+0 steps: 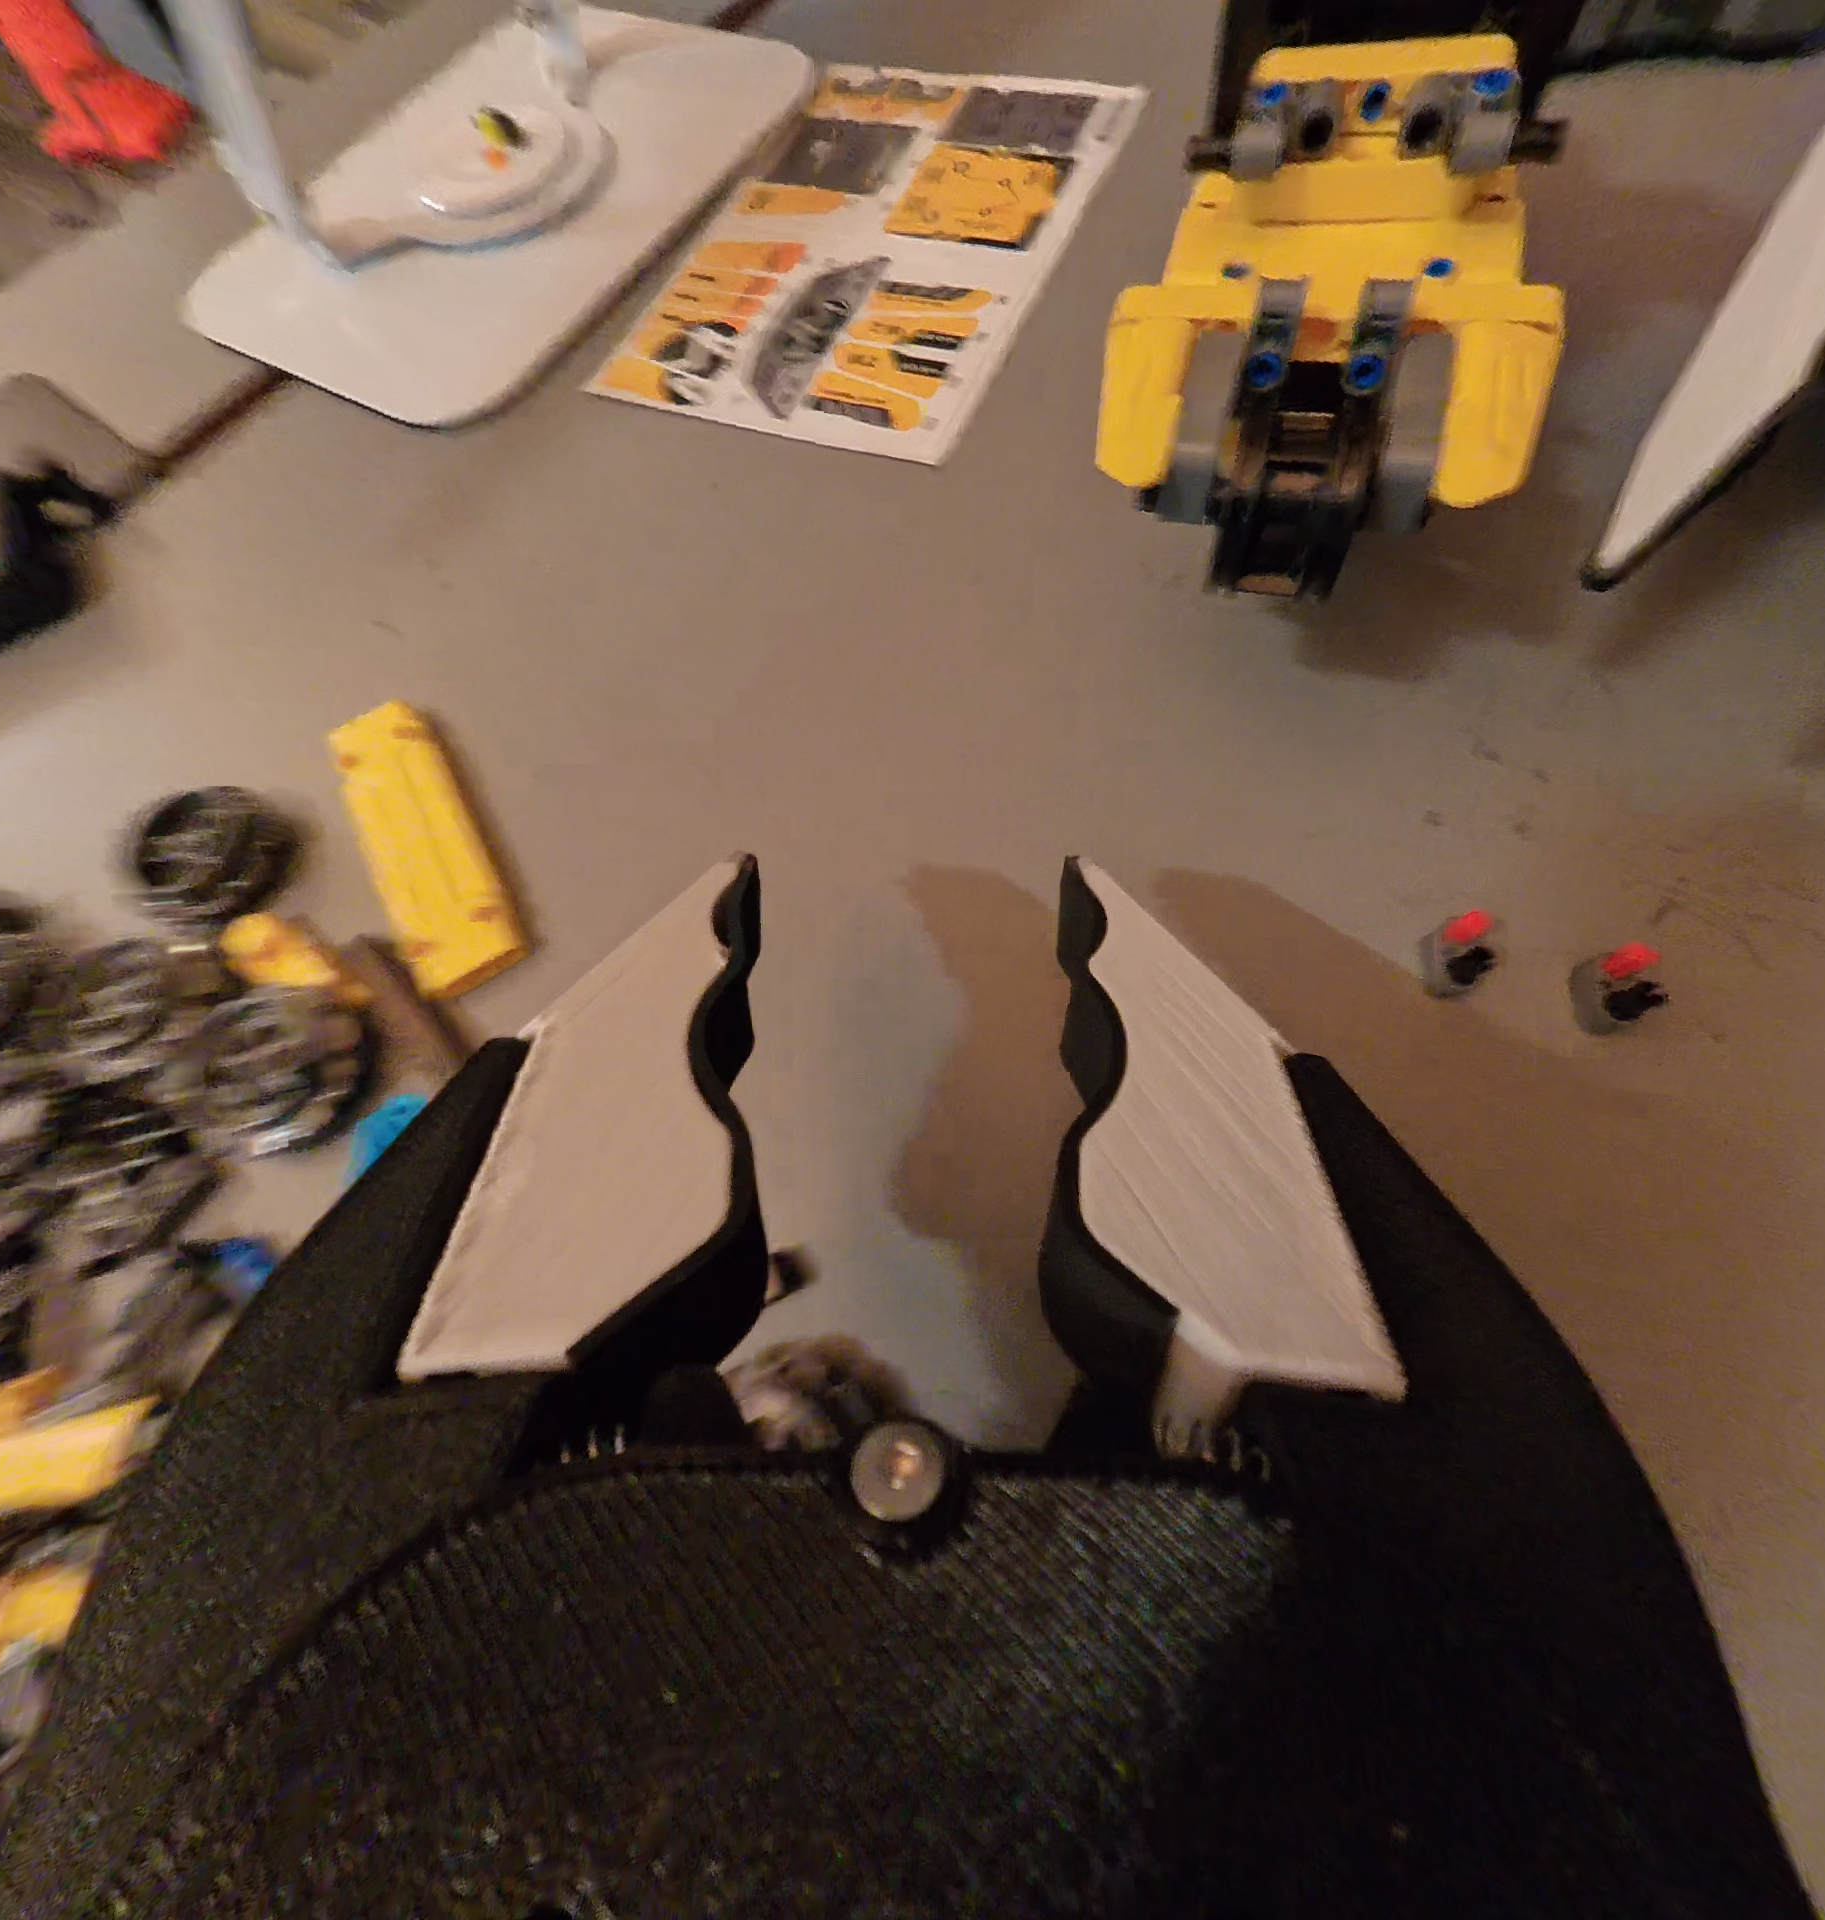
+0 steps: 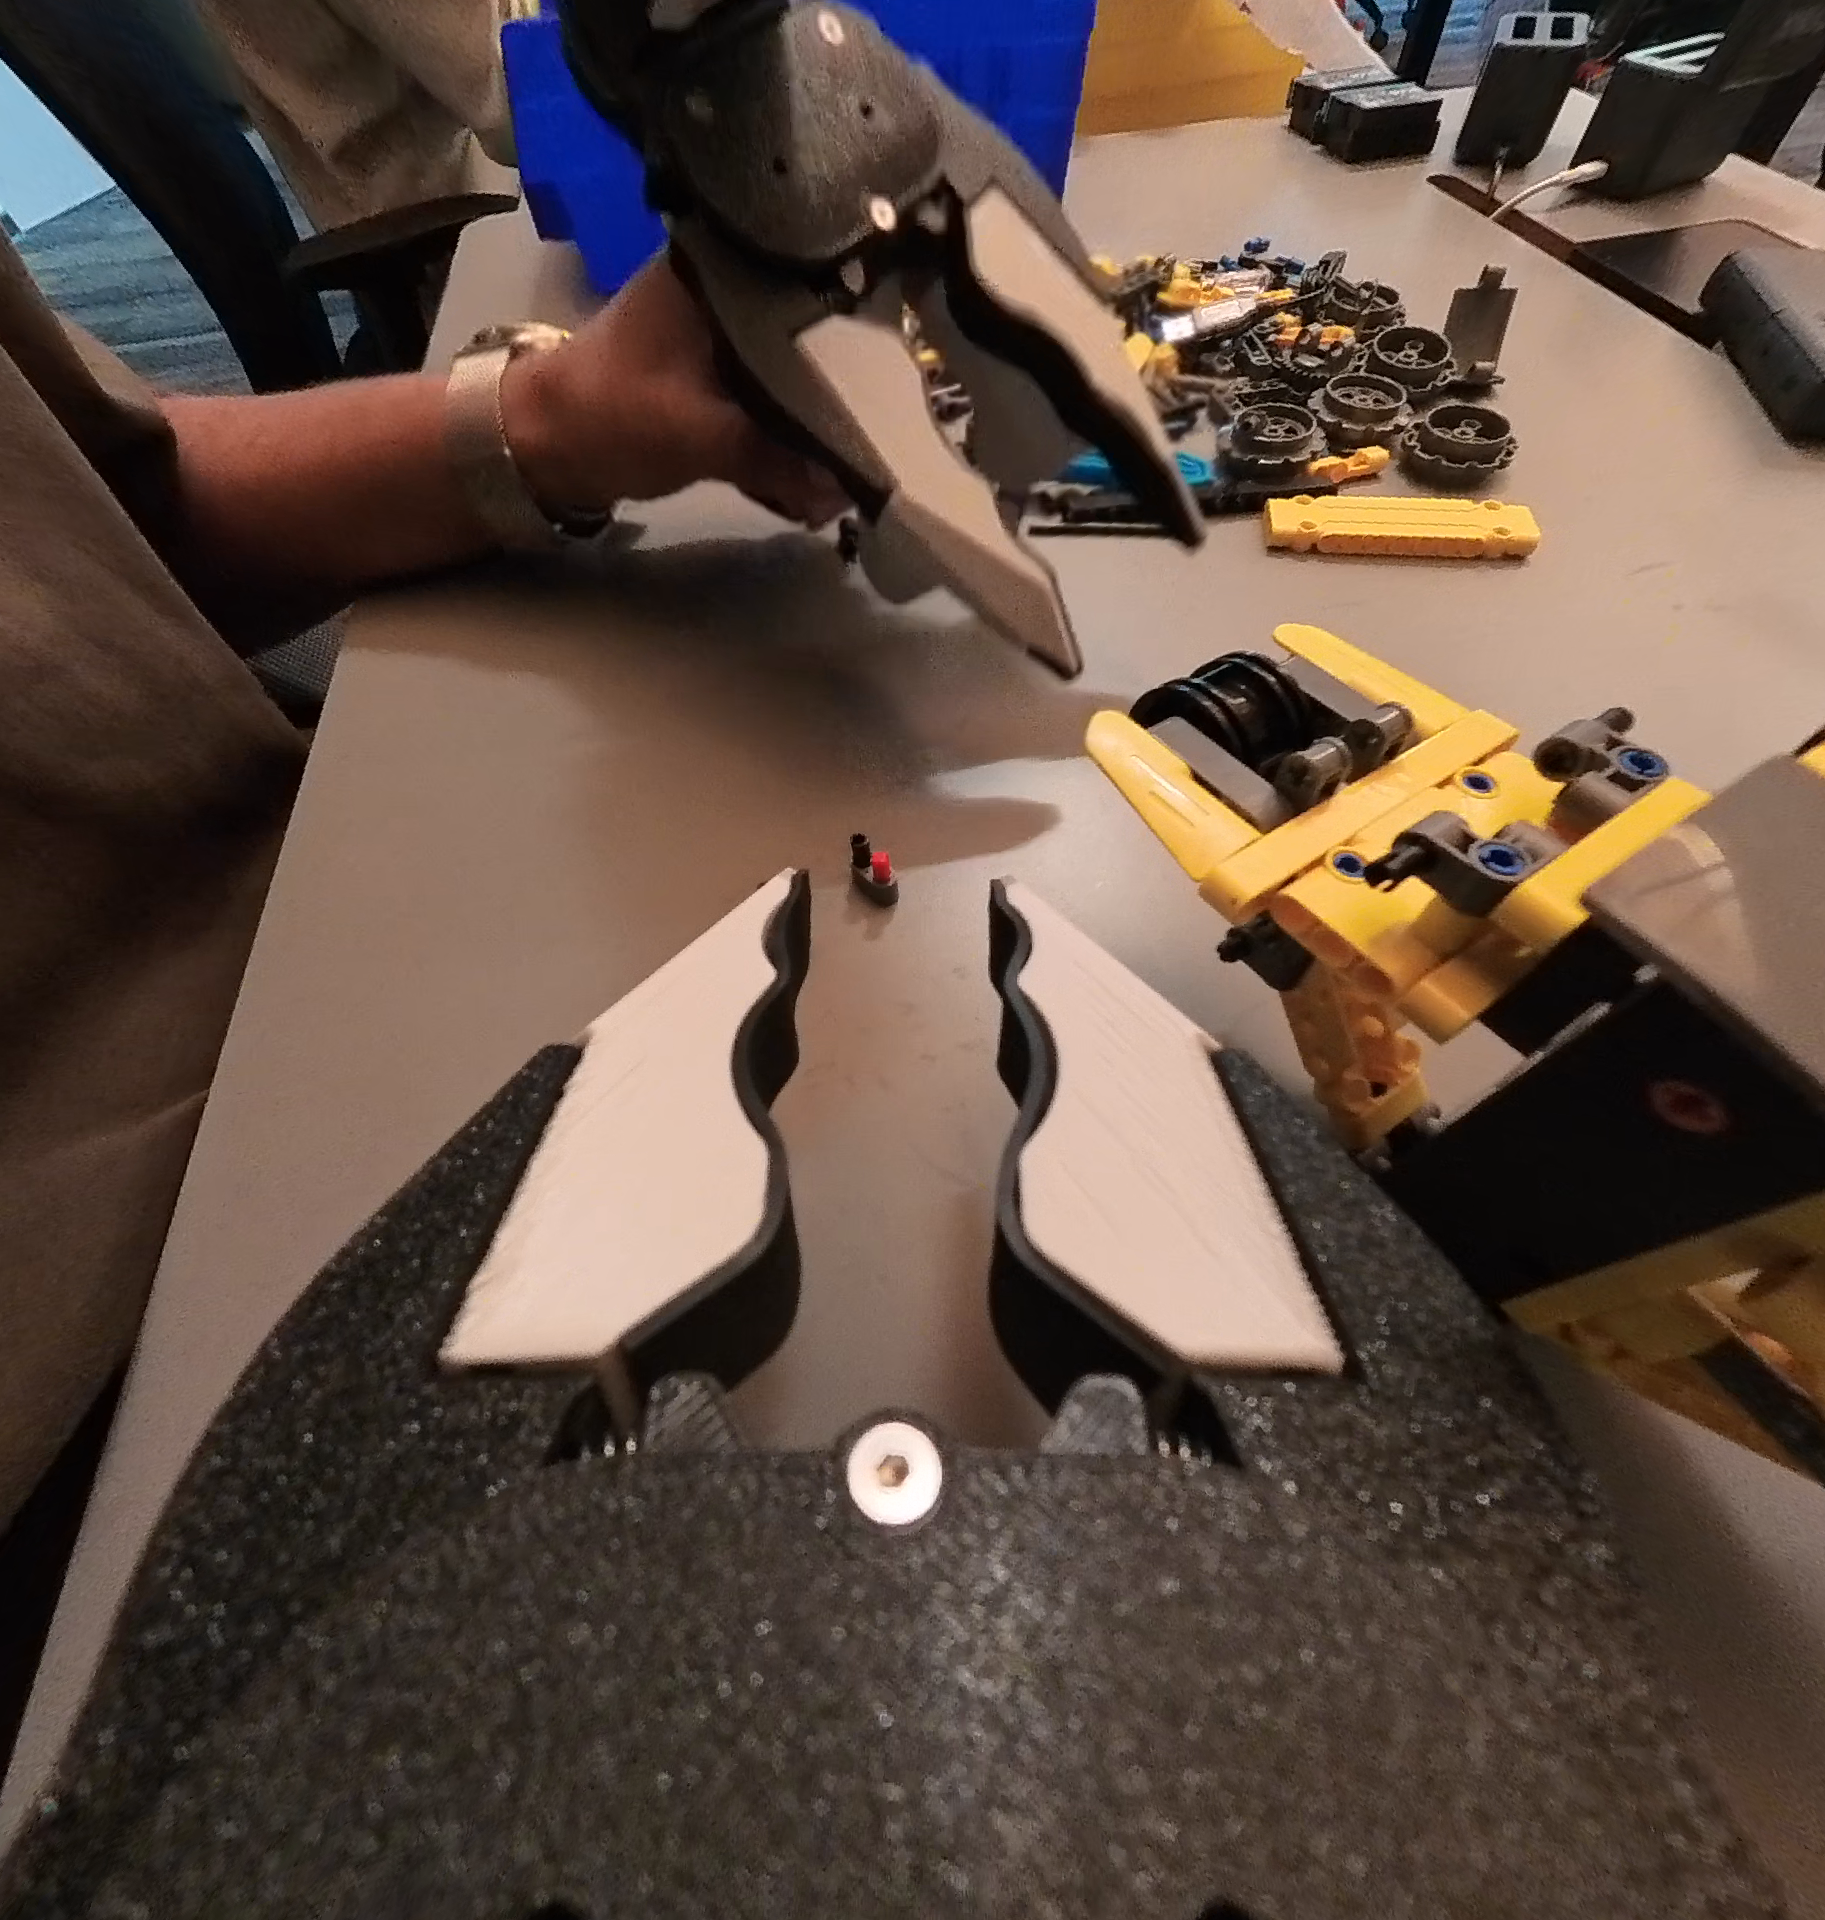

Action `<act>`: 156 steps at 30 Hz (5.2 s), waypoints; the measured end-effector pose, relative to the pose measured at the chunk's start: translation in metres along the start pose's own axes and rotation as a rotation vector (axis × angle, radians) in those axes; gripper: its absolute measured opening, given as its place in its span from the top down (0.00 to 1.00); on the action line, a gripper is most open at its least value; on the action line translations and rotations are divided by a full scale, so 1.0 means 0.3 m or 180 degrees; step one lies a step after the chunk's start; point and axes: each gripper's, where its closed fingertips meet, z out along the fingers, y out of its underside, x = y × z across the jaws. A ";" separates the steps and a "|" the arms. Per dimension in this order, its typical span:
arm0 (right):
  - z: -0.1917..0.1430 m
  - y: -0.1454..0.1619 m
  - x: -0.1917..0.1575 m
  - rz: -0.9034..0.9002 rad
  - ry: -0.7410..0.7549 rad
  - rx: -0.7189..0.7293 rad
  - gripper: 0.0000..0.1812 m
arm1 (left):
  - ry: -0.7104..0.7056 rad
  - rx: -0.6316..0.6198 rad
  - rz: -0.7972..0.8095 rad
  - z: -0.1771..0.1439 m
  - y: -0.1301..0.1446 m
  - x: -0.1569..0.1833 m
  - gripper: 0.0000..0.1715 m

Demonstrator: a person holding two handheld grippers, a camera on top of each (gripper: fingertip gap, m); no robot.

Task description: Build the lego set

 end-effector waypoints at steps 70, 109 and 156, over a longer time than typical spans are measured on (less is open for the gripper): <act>0.020 0.015 0.006 0.0255 -0.0211 -0.0123 0.79 | -0.1130 -0.0460 -0.1264 -0.170 0.245 -0.610 0.96; 0.041 0.043 -0.010 0.0017 -0.0123 -0.0340 0.78 | -0.0971 -0.0694 -0.0833 -0.034 0.189 -0.571 0.97; 0.041 0.043 -0.008 0.0053 -0.0142 -0.0332 0.78 | -0.0834 -0.0333 -0.0675 -0.103 0.087 -0.504 0.99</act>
